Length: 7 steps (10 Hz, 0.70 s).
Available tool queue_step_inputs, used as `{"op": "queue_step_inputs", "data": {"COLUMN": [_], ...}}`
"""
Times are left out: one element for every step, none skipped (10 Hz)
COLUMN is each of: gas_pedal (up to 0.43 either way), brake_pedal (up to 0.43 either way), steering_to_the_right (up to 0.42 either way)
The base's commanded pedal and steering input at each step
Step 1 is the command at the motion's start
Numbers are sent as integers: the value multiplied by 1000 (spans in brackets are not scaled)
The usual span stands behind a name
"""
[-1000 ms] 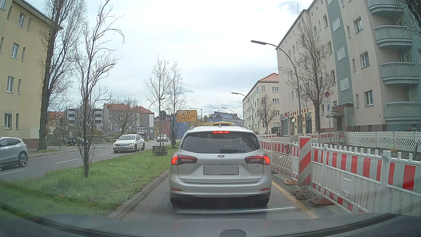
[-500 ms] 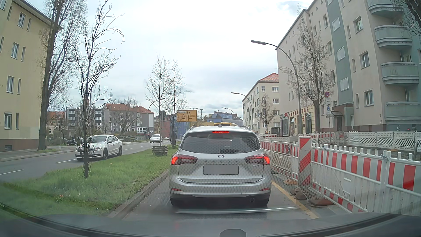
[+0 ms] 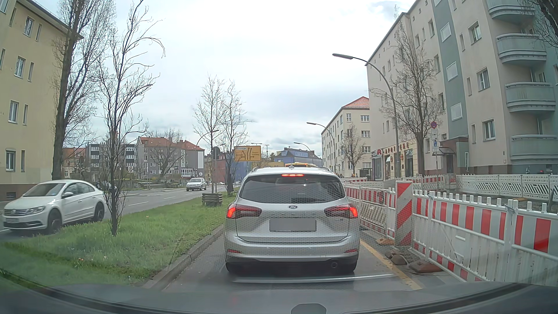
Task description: Follow the waypoints while adhering to traffic rules and regulations
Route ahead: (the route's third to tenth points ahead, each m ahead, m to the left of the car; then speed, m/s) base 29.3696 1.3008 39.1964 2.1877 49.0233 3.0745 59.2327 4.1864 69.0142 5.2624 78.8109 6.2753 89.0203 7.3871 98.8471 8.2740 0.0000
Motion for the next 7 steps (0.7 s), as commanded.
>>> {"op": "queue_step_inputs", "data": {"gas_pedal": [0, 0, 0, 0, 0, 0, 0], "brake_pedal": [384, 384, 384, 390, 384, 384, 384], "steering_to_the_right": [0, 0, 0, 0, 0, 0, 0]}}
